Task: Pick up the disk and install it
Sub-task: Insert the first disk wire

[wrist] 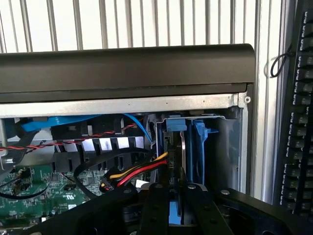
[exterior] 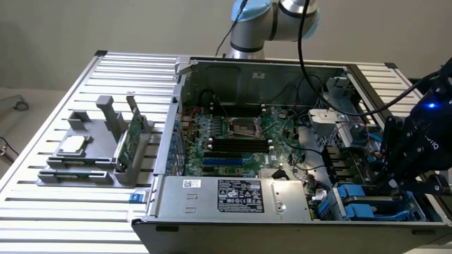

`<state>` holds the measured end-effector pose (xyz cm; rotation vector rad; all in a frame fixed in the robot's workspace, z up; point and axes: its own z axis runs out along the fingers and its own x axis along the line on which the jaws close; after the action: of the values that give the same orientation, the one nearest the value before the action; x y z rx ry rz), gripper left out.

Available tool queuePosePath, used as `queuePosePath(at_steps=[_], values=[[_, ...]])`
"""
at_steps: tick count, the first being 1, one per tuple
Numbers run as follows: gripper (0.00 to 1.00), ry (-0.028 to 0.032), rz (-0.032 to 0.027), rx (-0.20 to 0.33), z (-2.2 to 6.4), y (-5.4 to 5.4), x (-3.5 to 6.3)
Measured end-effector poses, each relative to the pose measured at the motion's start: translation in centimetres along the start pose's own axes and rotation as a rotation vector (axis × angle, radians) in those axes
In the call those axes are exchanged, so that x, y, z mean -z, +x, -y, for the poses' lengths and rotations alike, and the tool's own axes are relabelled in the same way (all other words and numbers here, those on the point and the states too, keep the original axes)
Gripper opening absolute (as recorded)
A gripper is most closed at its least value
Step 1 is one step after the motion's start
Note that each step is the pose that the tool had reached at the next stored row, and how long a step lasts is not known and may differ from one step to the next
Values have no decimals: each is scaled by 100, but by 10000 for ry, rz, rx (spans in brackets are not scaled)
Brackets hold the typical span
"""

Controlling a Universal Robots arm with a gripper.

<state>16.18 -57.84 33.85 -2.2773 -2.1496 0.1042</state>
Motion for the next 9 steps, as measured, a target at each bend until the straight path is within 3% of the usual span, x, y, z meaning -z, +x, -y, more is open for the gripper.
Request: queuePosePath(at_steps=[5, 9], values=[[16, 3, 169, -42, -5, 48, 3], [16, 0, 271, -91, -20, 92, 2]])
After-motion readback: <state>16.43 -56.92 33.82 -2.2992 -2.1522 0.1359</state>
